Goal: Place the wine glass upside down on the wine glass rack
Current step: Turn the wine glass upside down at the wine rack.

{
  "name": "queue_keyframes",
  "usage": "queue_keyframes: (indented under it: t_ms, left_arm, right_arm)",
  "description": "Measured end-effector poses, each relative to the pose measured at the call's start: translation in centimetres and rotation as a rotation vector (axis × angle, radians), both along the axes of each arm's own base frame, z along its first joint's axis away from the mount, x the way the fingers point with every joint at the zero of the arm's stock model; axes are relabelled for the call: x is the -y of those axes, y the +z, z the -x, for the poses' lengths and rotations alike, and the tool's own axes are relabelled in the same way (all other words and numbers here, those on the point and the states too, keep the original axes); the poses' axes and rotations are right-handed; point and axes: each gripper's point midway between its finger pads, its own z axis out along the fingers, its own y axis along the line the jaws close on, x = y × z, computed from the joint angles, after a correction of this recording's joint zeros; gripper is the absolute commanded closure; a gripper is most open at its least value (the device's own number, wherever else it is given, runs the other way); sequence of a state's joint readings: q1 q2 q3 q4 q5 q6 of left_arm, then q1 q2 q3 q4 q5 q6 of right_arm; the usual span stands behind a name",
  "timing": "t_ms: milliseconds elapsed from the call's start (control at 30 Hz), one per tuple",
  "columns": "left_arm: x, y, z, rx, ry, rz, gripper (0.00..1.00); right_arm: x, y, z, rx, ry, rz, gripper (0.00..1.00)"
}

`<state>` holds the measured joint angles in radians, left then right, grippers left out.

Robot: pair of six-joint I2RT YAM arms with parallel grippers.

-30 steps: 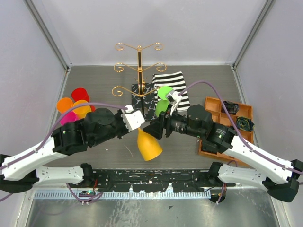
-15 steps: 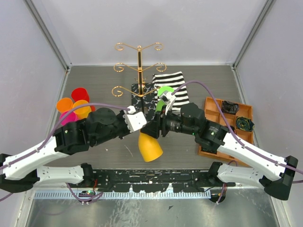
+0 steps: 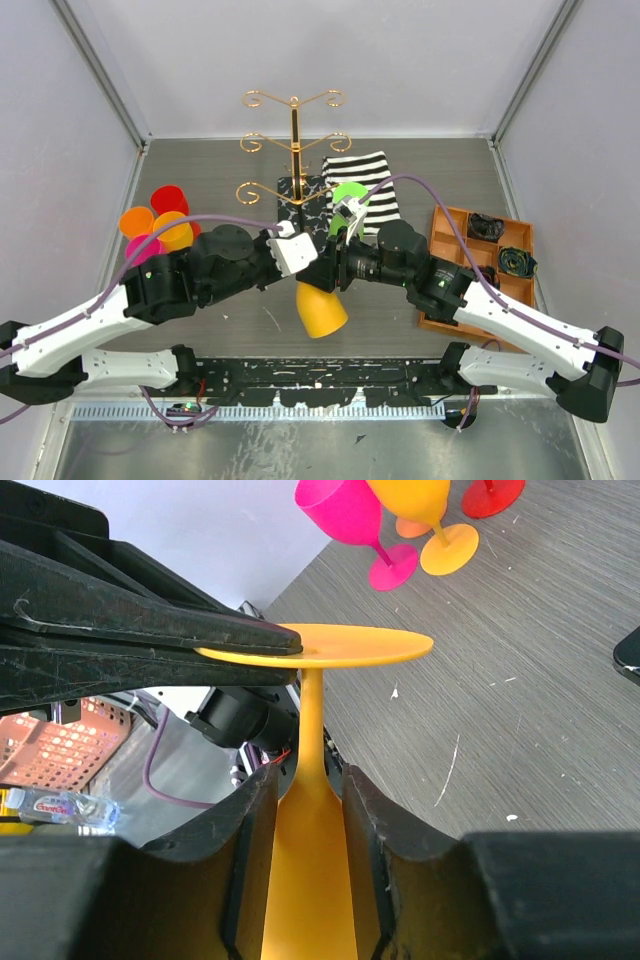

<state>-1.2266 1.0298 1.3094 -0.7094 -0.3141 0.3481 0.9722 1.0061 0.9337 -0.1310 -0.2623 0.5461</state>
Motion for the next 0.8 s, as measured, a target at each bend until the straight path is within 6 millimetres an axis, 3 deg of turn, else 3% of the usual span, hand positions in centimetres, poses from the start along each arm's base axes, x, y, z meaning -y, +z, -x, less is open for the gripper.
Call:
queue_keyframes:
  t_ms: [533, 700, 800]
  left_arm:
    - [0.02, -0.11, -0.09, 0.000, 0.005, -0.006, 1.00]
    - [0.28, -0.64, -0.07, -0.007, 0.002, -0.026, 1.00]
    - [0.30, -0.81, -0.02, -0.008, 0.000, -0.034, 1.00]
  right_arm:
    - [-0.60, -0.34, -0.24, -0.019, 0.003, -0.025, 0.60]
    - [-0.92, -0.82, -0.40, -0.030, 0.006, -0.017, 0.83]
    - [-0.91, -0.73, -0.58, -0.026, -0.001, -0.020, 0.91]
